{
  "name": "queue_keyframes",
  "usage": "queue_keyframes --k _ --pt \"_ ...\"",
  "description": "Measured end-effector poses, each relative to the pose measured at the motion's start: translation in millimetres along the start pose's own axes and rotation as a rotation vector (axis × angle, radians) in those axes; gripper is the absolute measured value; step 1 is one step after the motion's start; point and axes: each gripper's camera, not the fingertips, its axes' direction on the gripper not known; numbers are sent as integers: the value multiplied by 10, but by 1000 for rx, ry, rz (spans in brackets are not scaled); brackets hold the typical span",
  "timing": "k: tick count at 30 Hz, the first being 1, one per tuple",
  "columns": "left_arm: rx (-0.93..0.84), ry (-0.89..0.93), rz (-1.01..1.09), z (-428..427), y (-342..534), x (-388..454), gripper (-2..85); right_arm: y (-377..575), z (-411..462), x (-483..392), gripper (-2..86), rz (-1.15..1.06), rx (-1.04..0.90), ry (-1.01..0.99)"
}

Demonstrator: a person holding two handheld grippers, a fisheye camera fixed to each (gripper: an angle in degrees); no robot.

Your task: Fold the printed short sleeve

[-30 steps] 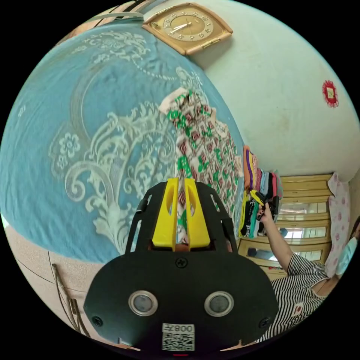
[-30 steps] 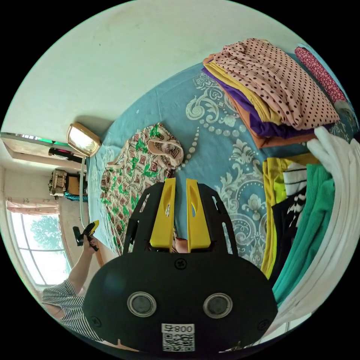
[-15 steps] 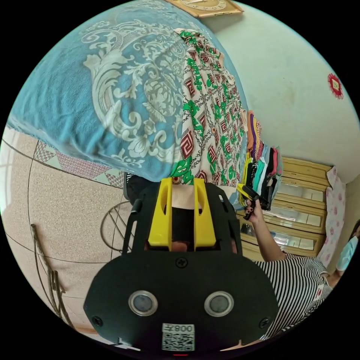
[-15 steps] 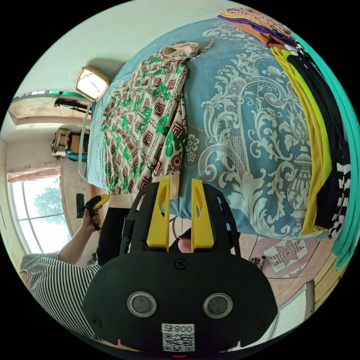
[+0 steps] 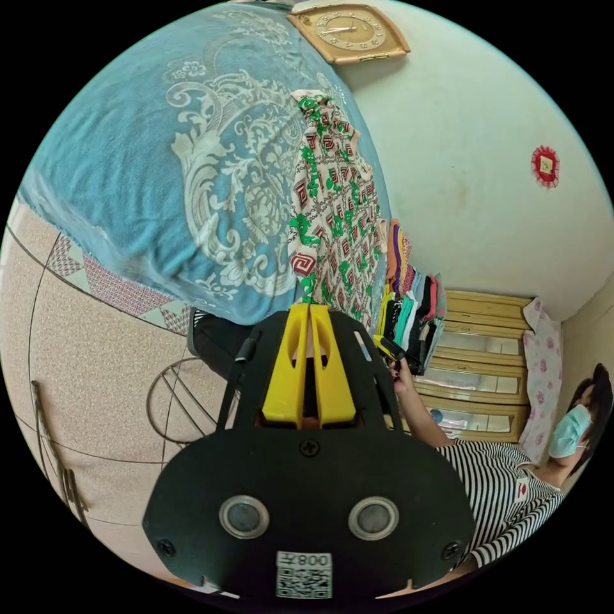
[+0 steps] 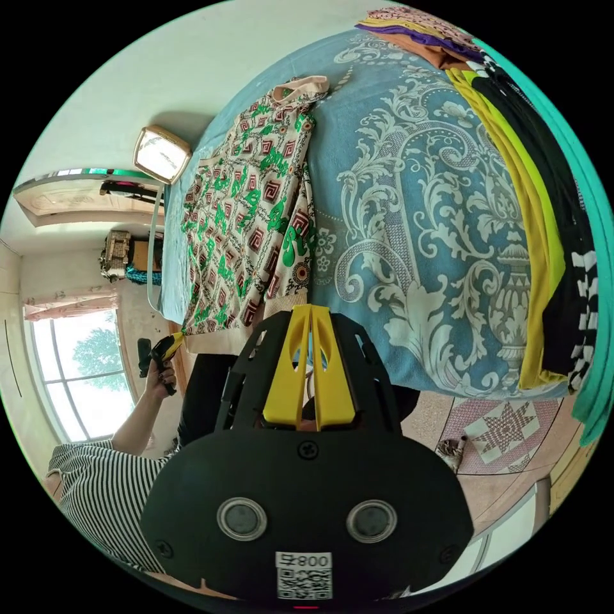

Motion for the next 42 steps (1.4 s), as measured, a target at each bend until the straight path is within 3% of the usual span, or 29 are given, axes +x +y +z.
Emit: queue_keyframes --k 9,13,17,25,34,42 --pt "23 32 -16 -404 256 84 2 -20 175 186 88 -27 15 -33" --pt "8 10 2 -528 295 223 2 -159 522 170 46 1 -46 106" --pt "12 27 22 -683 331 355 2 -223 523 225 12 -58 -97 112" --pt "-79 7 28 -533 440 464 2 -20 39 583 3 -87 5 82" --pt "-126 -75 -34 -268 440 460 4 -204 1042 1230 6 62 -30 57" --pt "1 -73 -42 -474 275 572 11 -390 1532 1433 17 84 16 99"
